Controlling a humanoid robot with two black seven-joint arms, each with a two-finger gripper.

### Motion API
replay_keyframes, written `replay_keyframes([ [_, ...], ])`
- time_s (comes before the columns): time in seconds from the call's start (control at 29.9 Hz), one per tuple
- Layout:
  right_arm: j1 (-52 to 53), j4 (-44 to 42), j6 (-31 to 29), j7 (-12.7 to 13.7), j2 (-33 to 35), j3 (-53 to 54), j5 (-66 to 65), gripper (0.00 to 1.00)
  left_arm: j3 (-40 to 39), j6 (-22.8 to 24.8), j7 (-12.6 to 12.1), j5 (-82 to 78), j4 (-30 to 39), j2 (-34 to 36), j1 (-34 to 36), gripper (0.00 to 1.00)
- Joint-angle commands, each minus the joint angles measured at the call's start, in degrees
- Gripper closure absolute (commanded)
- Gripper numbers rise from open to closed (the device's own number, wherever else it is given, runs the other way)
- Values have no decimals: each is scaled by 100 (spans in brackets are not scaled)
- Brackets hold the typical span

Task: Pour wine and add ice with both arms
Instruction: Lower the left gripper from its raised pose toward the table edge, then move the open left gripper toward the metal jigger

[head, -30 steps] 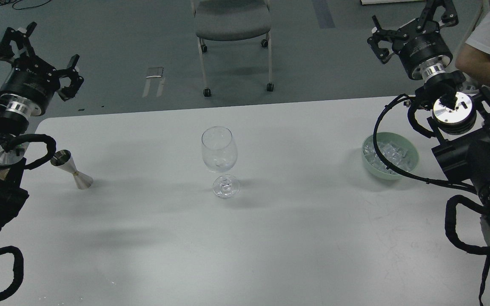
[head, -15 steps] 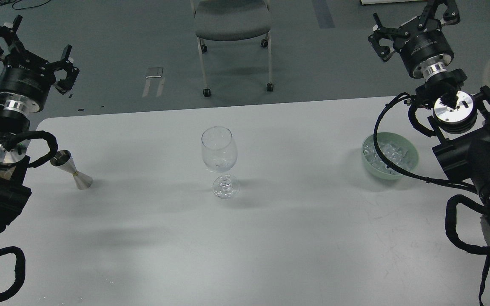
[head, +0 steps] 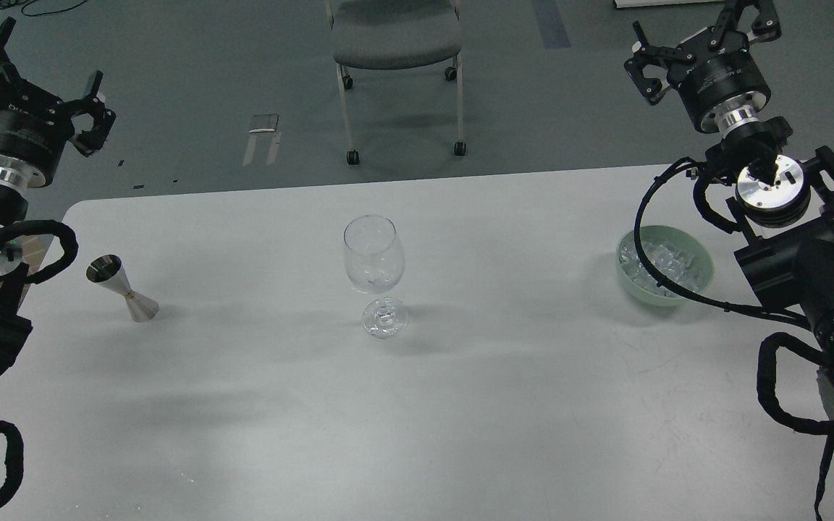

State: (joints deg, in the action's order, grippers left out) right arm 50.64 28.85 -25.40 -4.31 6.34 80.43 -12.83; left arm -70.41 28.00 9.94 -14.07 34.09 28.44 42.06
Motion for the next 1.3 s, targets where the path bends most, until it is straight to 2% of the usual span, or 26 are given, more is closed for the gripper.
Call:
replay_keyframes([
  [0.0, -19, 7, 0, 0, -19, 17, 0, 0, 18, 0, -19, 1, 184, 56, -58, 2],
  [0.13, -45, 24, 0, 0, -19, 17, 0, 0, -43, 0, 60, 9, 789, 346, -391, 2],
  [0.37, -72, 59, 0, -9, -1, 25, 0, 0, -26, -14, 34, 1, 2021, 741, -1024, 2],
  [0.43, -80, 60, 0, -17, 7, 34, 0, 0, 18, 0, 8, -87, 2661, 1205, -1444, 2],
  [0.5, -80, 68, 0, -26, 8, 34, 0, 0, 10, 0, 16, -87, 2979, 1426, -1665, 2],
  [0.64, -89, 68, 0, -26, 69, 43, 0, 0, -227, 0, 60, -52, 3962, 2164, -2534, 2],
  [0.8, -89, 77, 0, -26, 130, 52, 0, 0, -964, -49, 52, -17, 4132, 2473, -3370, 2],
  [0.94, -107, 138, 0, -26, 192, 52, 0, 0, -1159, -234, 60, -96, 4167, 2579, -4029, 2],
  [0.97, -124, 165, 0, -26, 201, 52, 0, 0, -1168, -243, 69, -113, 4202, 2622, -4196, 3],
  [1.04, -186, 253, 0, -26, 218, 52, 0, 0, -1308, -252, 87, -393, 4377, 2746, -4583, 12],
  [1.1, -256, 349, 0, -26, 245, 52, 0, 0, -1597, -252, 244, -1408, 4666, 2763, -4934, 15],
  [1.27, -309, 376, 0, -26, 315, 60, 0, 0, -2055, -260, 342, -3266, 5343, 2728, -5454, 15],
])
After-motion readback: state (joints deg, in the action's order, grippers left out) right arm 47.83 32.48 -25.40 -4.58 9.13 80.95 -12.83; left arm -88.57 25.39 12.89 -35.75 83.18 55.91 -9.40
